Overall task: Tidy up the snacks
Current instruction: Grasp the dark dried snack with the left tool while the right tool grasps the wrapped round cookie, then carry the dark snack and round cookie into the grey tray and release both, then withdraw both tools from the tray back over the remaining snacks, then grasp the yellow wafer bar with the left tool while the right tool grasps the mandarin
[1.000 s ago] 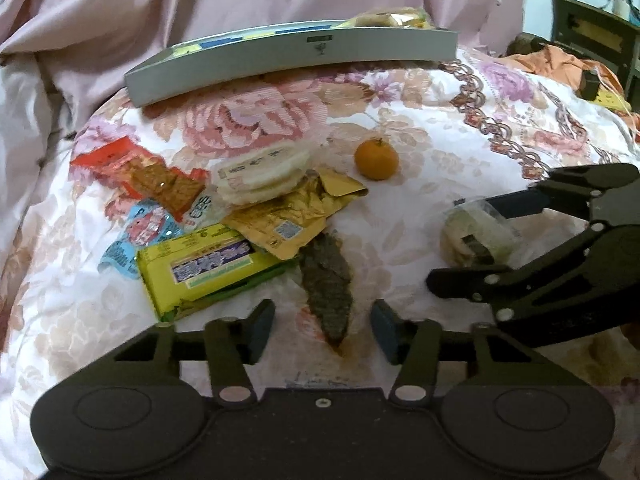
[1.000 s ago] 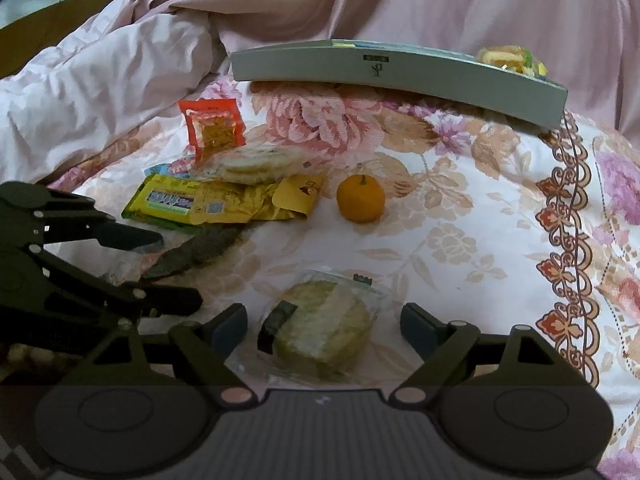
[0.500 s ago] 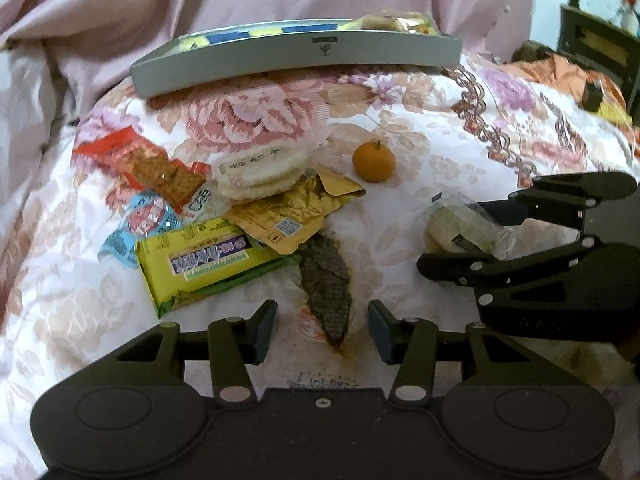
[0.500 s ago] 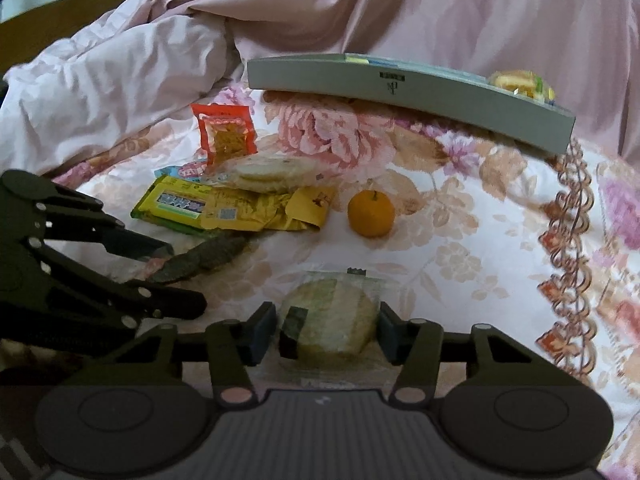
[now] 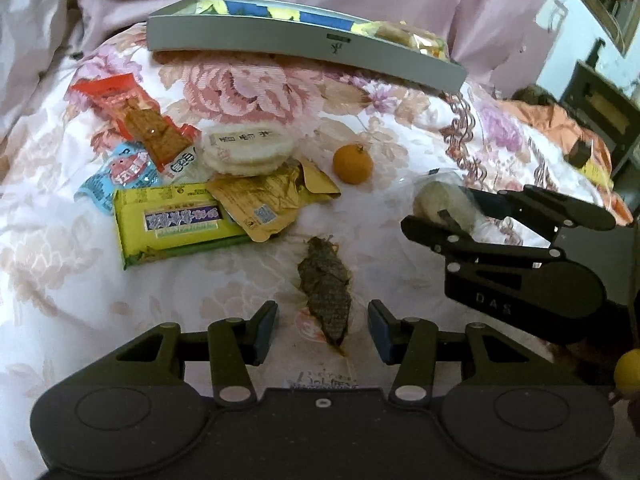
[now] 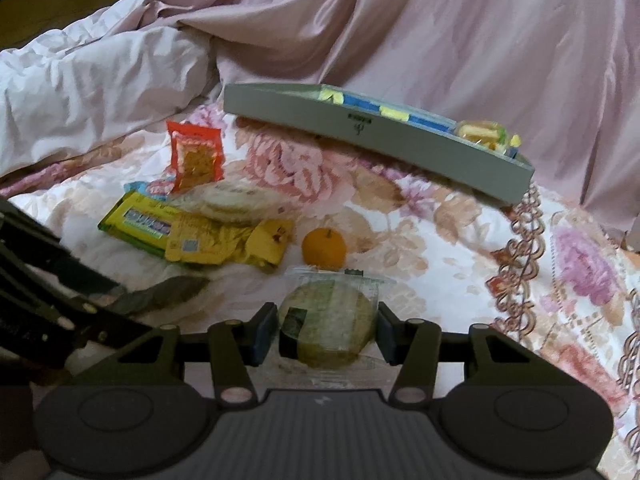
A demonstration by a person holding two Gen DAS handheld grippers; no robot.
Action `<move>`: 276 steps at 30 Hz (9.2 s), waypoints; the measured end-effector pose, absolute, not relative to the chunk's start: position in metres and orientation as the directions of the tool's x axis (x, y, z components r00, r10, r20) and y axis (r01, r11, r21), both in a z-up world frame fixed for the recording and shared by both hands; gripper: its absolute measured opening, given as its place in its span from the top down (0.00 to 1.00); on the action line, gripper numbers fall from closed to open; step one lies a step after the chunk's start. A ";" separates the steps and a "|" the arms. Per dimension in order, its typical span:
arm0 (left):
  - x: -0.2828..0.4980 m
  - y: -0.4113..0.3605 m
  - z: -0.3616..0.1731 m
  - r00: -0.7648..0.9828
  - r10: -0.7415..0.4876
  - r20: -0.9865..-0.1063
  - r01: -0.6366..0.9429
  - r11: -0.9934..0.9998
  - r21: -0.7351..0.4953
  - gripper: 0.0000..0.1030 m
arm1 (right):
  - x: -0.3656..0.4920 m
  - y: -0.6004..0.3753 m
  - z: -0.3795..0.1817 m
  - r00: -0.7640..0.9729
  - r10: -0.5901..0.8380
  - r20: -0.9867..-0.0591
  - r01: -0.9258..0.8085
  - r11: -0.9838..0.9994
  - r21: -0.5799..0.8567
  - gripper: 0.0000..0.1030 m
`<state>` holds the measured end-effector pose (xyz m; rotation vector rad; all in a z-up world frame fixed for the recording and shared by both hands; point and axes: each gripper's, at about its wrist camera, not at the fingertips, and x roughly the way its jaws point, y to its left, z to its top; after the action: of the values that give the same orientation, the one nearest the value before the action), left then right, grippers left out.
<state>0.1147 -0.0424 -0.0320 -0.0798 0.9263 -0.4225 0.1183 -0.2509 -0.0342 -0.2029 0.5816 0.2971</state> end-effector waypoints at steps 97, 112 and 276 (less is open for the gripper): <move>0.369 -0.098 0.054 0.845 -0.128 -0.520 0.055 0.987 -0.153 0.54 | 0.302 -0.275 0.008 0.939 0.233 -0.252 -0.229 0.972 0.046 0.45; 0.371 -0.094 0.049 0.822 -0.097 -0.561 0.012 0.988 -0.153 0.28 | 0.302 -0.269 0.007 0.938 0.230 -0.259 -0.233 0.972 0.022 0.36; 0.169 0.000 -0.039 0.502 -0.395 -0.770 0.521 0.848 -0.096 0.29 | 0.212 -0.258 -0.047 0.603 0.510 -0.613 -0.570 0.813 0.116 0.55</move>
<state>0.1693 0.0001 -0.0395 0.1560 0.8863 -0.5555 0.2124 -0.2578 -0.0468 -0.0951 0.6792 0.6266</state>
